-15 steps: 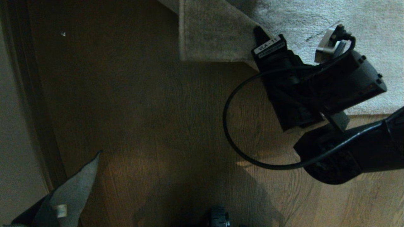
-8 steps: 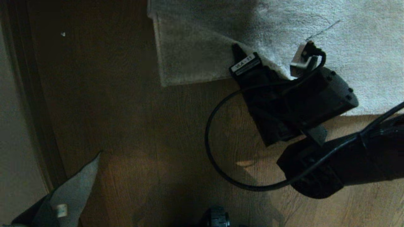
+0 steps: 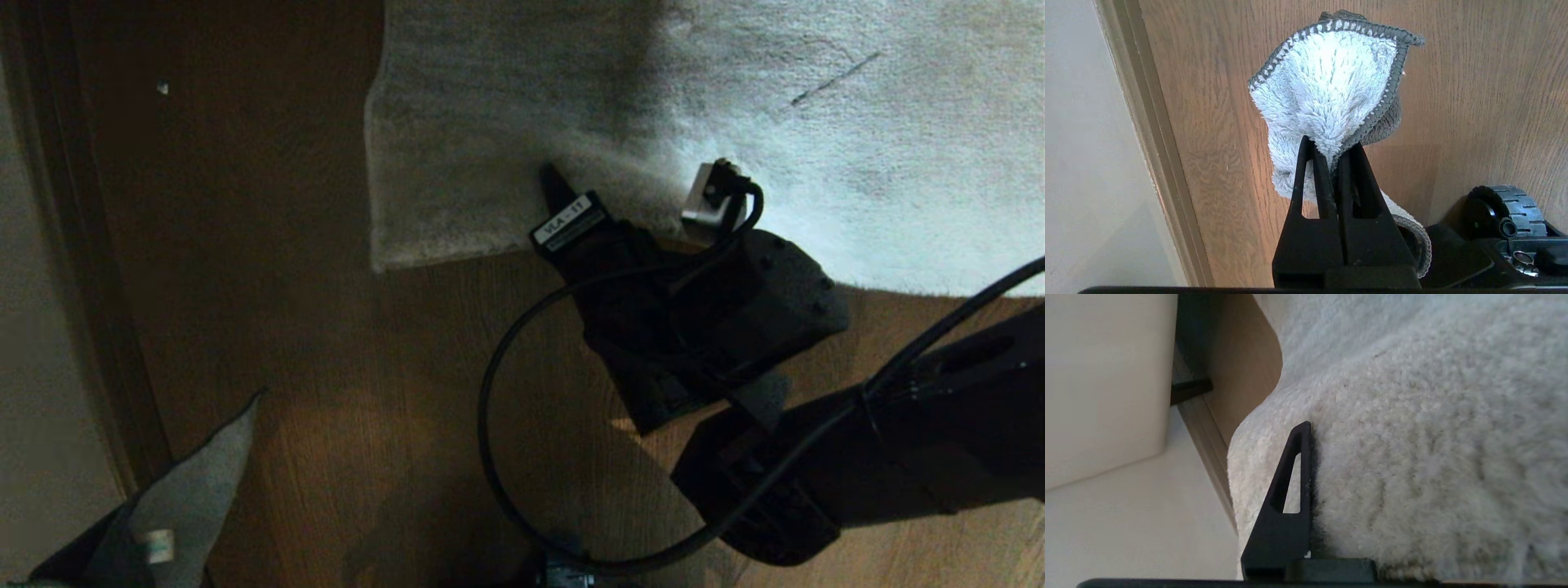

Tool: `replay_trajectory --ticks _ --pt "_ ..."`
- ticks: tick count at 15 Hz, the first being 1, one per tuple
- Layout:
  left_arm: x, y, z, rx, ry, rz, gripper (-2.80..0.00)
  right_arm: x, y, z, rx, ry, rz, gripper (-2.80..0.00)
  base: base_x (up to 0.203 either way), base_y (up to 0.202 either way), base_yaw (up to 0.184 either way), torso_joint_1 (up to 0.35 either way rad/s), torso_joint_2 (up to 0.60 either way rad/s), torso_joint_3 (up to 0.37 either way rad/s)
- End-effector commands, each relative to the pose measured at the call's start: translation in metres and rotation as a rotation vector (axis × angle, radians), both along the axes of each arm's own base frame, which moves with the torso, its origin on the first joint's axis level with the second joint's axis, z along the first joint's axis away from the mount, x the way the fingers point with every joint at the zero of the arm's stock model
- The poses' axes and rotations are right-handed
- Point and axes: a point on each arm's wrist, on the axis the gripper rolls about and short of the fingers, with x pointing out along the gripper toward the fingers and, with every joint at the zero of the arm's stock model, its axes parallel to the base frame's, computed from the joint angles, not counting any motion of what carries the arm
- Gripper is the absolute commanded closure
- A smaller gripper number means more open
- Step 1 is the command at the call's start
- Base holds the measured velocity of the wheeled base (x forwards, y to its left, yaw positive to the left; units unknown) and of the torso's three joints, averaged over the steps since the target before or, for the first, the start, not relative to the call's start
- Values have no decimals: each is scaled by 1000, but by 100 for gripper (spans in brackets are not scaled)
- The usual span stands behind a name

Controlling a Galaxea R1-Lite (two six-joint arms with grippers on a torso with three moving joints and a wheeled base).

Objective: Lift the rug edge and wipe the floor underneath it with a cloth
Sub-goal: Lay down the carpet

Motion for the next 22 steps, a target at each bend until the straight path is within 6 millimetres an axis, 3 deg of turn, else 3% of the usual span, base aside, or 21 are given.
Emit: replay_trajectory --ticks 1,7,8,13,15,22 --pt "0 0 0 0 0 1 0 -3 1 1 36 -21 8 0 0 0 0 0 0 0" --pt "0 0 0 0 0 -1 0 -11 -2 3 28 -18 13 0 0 0 0 0 0 0" --pt "0 0 0 0 0 0 0 -10 -2 3 27 -18 12 -280 0 0 0 0 0 0" --pt "0 0 0 0 0 -1 0 -13 -2 -16 -31 28 14 -280 0 0 0 0 0 0" --pt "0 0 0 0 0 0 0 -23 1 -29 -67 62 38 -280 0 0 0 0 0 0" --pt "0 0 0 0 0 0 0 -55 34 -69 -135 149 162 -280 0 0 0 0 0 0"
